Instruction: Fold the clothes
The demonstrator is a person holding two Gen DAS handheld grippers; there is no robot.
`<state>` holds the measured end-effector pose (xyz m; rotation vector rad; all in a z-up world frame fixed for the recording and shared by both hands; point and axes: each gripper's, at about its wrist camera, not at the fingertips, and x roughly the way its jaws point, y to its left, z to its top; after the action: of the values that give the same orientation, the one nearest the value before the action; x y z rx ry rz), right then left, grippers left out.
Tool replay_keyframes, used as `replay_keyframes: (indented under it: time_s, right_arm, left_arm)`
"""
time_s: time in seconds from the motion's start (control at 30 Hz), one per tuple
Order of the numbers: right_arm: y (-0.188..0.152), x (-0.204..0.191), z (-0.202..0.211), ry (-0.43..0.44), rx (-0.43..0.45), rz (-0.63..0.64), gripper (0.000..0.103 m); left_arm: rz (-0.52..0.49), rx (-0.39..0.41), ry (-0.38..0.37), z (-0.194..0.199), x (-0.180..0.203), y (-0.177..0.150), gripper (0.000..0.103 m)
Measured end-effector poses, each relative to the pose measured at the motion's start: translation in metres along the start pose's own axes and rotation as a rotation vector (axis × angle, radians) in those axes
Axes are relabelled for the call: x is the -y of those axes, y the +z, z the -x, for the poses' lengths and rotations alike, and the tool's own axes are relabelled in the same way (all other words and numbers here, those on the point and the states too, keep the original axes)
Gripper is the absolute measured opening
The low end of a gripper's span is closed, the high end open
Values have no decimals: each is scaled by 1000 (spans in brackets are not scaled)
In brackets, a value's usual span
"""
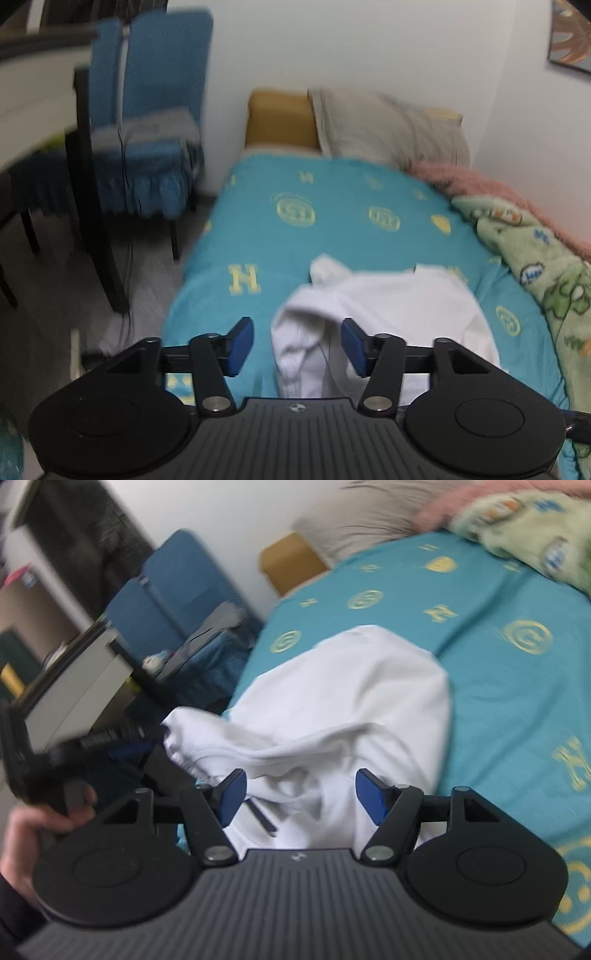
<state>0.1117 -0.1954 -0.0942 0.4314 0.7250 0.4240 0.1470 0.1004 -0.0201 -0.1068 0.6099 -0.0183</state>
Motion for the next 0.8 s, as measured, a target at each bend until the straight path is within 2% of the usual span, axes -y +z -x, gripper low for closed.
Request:
replay_keyframes:
  time_s: [0.03, 0.13, 0.17, 0.23, 0.3, 0.37, 0.47, 0.6, 0.7, 0.8]
  right_arm:
    - [-2, -5, -5, -1, -12, 36, 68]
    - [-10, -12, -24, -60, -83, 108, 63]
    - [-13, -12, -30, -81, -111, 117, 59]
    - [-19, -11, -39, -122, -160, 133, 45]
    - [-21, -9, -38, -118, -188, 120, 13]
    - [-20, -9, -25, -96, -172, 95, 7]
    - [-13, -13, 4, -80, -97, 80, 6]
    - [-3, -18, 46, -67, 12, 74, 5]
    - [0, -16, 67, -53, 51, 47, 5]
    - [-2, -15, 80, -42, 62, 46, 5]
  left_arm:
    - [-23, 36, 3, 9, 2, 1, 62]
    - [-100, 52, -55, 19, 15, -4, 62]
    - [-126, 57, -76, 22, 19, -6, 62]
    - [-185, 51, -125, 25, 30, -10, 61]
    - [-256, 40, -176, 27, 45, -18, 59]
    - [-332, 43, -222, 33, 62, -30, 58]
    - [-463, 54, -279, 37, 89, -51, 58]
    - [-637, 65, -298, 36, 118, -82, 57]
    - [-731, 95, -238, 32, 132, -99, 55]
    - [-721, 106, -201, 29, 134, -102, 54]
